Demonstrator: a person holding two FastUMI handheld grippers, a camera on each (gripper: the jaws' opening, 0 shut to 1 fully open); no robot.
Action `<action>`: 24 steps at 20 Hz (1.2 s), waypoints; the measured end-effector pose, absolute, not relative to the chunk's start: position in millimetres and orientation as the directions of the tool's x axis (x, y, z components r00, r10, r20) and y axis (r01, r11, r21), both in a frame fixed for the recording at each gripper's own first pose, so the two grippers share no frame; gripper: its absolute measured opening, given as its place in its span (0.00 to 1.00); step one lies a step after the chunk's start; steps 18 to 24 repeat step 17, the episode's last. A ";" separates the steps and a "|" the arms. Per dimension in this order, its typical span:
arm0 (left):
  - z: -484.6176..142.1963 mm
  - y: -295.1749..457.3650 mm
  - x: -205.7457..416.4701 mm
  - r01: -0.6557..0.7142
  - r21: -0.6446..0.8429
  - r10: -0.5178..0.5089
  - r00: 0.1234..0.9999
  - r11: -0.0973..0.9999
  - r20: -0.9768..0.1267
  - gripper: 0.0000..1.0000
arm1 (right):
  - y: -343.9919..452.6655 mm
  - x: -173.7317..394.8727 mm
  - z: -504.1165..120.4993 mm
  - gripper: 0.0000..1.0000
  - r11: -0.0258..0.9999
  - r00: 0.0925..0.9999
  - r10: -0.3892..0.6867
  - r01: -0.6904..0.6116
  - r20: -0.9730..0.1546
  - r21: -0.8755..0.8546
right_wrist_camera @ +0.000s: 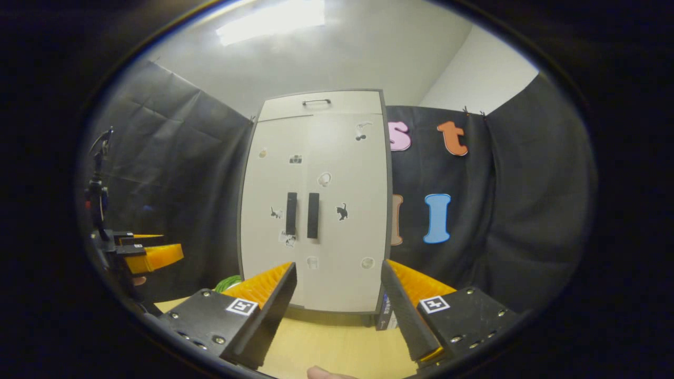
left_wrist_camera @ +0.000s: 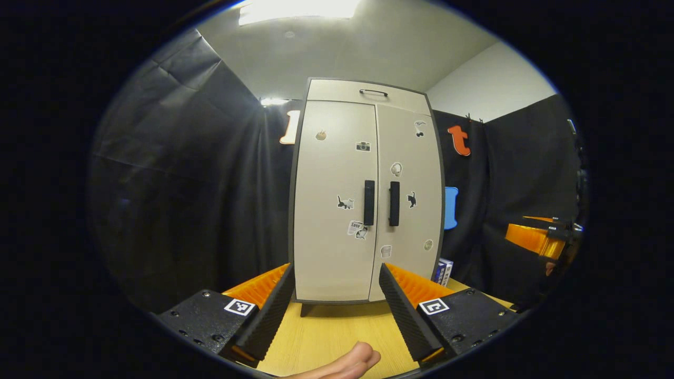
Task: Grab one shoe with the right hand and put it into the shoe cabinet, grab the other shoe with the left hand and put it into the shoe cabinet; then close the right door with the right hand and the left door with the left hand.
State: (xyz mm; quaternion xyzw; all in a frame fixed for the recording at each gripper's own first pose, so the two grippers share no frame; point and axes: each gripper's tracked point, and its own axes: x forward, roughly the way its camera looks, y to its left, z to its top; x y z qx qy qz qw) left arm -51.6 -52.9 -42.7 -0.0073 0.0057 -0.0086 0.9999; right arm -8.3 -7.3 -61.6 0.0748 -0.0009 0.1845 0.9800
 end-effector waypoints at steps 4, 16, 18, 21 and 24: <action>-37.7 -53.1 -53.8 0.025 -0.020 -0.025 1.000 0.999 -0.003 0.96 | -1.6 -8.8 -70.7 0.96 0.914 0.925 0.379 -0.378 0.021 0.145; -34.5 -51.2 -56.0 0.009 -0.014 -0.009 1.000 1.000 0.013 0.96 | -15.5 -15.9 -64.2 0.96 0.914 0.927 0.372 -0.375 0.047 0.154; -36.5 -53.3 -56.6 0.013 -0.012 -0.013 1.000 1.000 0.007 0.97 | -16.1 -16.6 -65.0 0.96 0.914 0.927 0.373 -0.376 0.049 0.156; -36.5 -53.3 -56.6 0.013 -0.012 -0.013 1.000 1.000 0.007 0.97 | -16.1 -16.6 -65.0 0.96 0.914 0.927 0.373 -0.376 0.049 0.156; -36.5 -53.3 -56.6 0.013 -0.012 -0.013 1.000 1.000 0.007 0.97 | -16.1 -16.6 -65.0 0.96 0.914 0.927 0.373 -0.376 0.049 0.156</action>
